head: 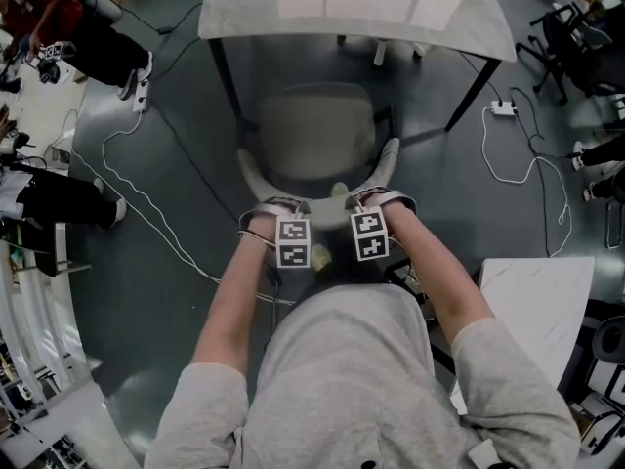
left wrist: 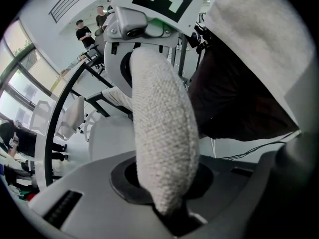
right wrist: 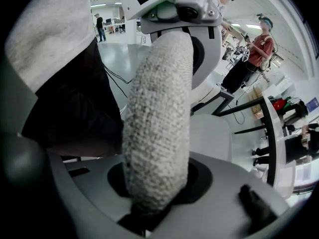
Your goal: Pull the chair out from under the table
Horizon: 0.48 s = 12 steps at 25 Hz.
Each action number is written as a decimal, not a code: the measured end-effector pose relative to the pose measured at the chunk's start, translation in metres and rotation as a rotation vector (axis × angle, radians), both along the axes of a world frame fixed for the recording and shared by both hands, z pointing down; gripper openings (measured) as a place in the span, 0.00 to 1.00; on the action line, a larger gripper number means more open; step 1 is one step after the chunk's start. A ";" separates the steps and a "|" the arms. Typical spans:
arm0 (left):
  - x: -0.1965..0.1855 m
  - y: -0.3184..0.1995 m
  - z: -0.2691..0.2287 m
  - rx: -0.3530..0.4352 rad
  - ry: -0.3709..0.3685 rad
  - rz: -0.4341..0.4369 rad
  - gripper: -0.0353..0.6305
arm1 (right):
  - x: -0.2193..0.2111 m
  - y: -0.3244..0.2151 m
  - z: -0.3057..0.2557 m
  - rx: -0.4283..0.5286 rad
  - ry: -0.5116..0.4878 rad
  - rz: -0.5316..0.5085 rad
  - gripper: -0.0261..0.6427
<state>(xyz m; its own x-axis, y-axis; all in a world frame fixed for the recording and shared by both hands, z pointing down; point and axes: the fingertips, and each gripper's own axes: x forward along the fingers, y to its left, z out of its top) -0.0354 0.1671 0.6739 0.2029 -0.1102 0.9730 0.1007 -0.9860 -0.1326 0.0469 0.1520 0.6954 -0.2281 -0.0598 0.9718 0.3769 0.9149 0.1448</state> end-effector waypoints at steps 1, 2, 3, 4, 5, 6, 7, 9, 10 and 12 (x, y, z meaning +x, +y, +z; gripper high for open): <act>0.000 0.005 0.000 -0.001 -0.001 0.002 0.18 | 0.001 0.005 0.000 0.000 0.000 0.001 0.18; 0.001 0.010 0.000 -0.003 -0.003 0.004 0.18 | 0.001 0.011 0.000 -0.001 0.001 0.002 0.18; 0.001 0.015 0.000 -0.003 -0.004 0.006 0.18 | 0.002 0.015 0.000 -0.001 0.001 0.004 0.18; 0.001 0.019 0.000 -0.002 -0.004 0.007 0.18 | 0.002 0.019 0.000 -0.001 0.001 0.005 0.18; 0.002 0.023 0.000 -0.001 -0.003 0.008 0.18 | 0.003 0.023 0.000 -0.001 0.001 0.007 0.18; 0.002 0.027 0.000 -0.001 -0.002 0.009 0.18 | 0.003 0.028 0.000 -0.001 0.001 0.009 0.18; 0.002 0.031 0.000 -0.003 0.000 0.009 0.18 | 0.003 0.032 0.000 -0.002 0.002 0.010 0.18; 0.002 0.035 -0.001 -0.003 0.000 0.010 0.18 | 0.004 0.036 -0.001 0.000 0.002 0.014 0.18; 0.002 0.035 -0.001 -0.001 0.000 0.009 0.18 | 0.003 0.036 -0.001 0.003 0.002 0.015 0.18; 0.003 0.037 -0.002 0.001 0.000 0.005 0.18 | 0.004 0.037 -0.002 0.008 0.001 0.016 0.18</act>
